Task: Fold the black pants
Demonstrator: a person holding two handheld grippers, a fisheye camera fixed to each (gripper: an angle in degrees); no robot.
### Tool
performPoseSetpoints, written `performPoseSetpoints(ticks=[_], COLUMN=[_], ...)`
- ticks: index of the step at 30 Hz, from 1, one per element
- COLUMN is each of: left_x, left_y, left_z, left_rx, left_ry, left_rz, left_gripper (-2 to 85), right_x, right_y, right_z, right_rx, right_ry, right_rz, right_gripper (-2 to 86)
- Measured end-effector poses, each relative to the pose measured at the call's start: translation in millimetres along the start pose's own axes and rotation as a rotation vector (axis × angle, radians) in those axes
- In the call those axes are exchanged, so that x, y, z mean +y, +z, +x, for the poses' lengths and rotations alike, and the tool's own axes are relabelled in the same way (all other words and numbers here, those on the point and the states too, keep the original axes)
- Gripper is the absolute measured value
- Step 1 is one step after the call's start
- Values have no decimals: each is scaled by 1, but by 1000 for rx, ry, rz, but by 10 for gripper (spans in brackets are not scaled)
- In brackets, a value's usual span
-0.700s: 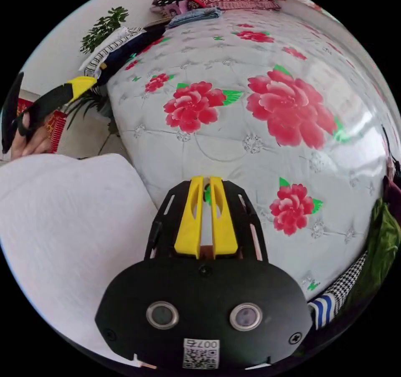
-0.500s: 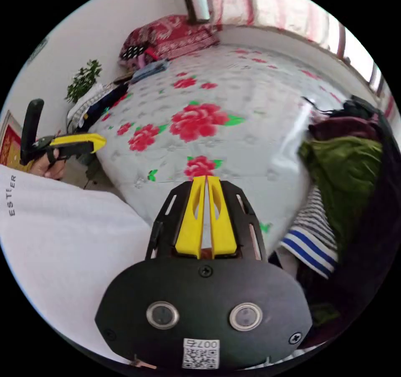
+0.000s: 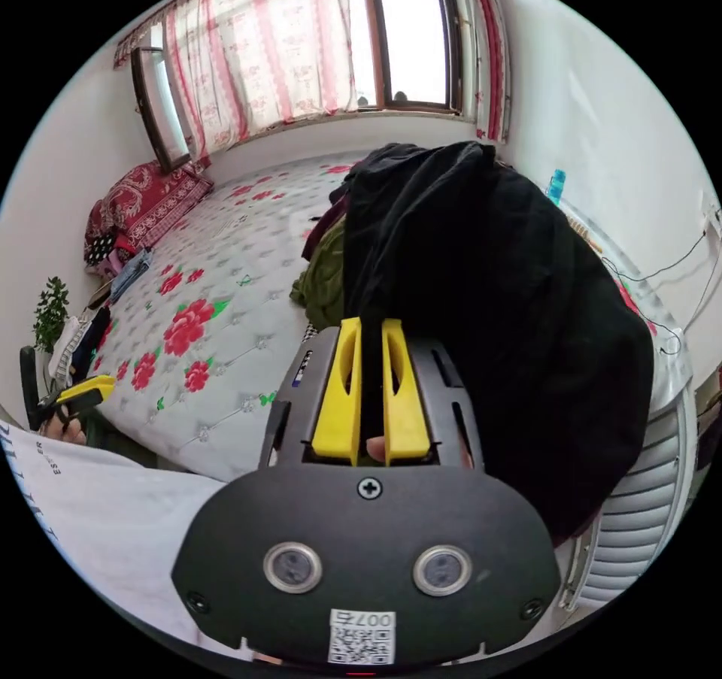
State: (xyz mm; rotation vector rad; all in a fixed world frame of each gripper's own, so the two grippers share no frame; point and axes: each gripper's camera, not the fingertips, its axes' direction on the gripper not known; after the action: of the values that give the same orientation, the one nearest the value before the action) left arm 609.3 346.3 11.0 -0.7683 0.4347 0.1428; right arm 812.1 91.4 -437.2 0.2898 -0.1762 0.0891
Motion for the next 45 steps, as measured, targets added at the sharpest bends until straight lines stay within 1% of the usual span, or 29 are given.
performPoseSetpoints(ticks=[2,3,5,7,10,11,12,14,15,16,17,18,19,20,21,22,23,25,27,28,32,35,38,42,45], left_x=[-2,-3,-5,-10,-17,-18,-19,-20,-19,-17,-15,-4,4,7,10,17,22,49,70,82,110,127,136,129,118], left_y=[-5,-9,-15,-22,-34,-36,-41,-49,-57,-67,-73,-92,-105,-109,-114,-119,-122,-139,-156,-167,-203,-237,-262,-268,-264], left_z=[13,22,33,47,62,64,66,66,63,58,54,43,29,22,4,-20,-34,-87,-113,-124,-153,-173,-193,-214,-222], left_rx=[14,22,24,43,47,44,32,18,8,12,22,39,-26,-62,-125,-166,-172,-124,-141,-161,-215,-279,-329,-408,-426], left_ry=[33,63,104,148,189,196,207,233,228,217,209,189,116,87,28,-67,-129,-347,-435,-474,-563,-628,-673,-702,-680], left_rz=[10,20,39,71,145,158,180,196,215,248,276,392,430,416,358,311,302,303,319,337,395,468,494,420,386], left_gripper=[117,123,132,149,168,172,178,184,187,189,189,187,186,185,184,183,182,180,179,178,175,173,172,170,168], right_x=[-21,-26,-46,-57,-71,-71,-71,-66,-64,-63,-61,-60,-58,-59,-62,-64,-70,-82,-99,-104,-128,-139,-149,-160,-168], right_y=[-28,-37,-71,-101,-150,-169,-178,-210,-222,-227,-232,-232,-234,-233,-228,-224,-211,-183,-132,-117,-20,29,61,98,145], right_z=[-33,-43,-94,-136,-208,-234,-246,-291,-313,-325,-352,-366,-383,-396,-407,-411,-416,-417,-406,-401,-349,-315,-299,-303,-325], right_rx=[-165,-207,-355,-411,-393,-410,-444,-690,-895,-1015,-1206,-1218,-1266,-1272,-1250,-1235,-1199,-1115,-965,-922,-671,-513,-414,-357,-312], right_ry=[-102,-131,-255,-349,-491,-584,-623,-775,-878,-926,-997,-1003,-1017,-1009,-1015,-1021,-1014,-960,-846,-804,-557,-446,-385,-360,-387], right_rz=[50,69,106,150,197,223,229,217,171,132,37,3,22,29,20,14,3,-31,-84,-110,-264,-315,-324,-342,-407], right_gripper=[40,37,27,21,13,12,11,11,12,13,16,18,23,28,34,37,42,52,62,64,77,83,88,92,96])
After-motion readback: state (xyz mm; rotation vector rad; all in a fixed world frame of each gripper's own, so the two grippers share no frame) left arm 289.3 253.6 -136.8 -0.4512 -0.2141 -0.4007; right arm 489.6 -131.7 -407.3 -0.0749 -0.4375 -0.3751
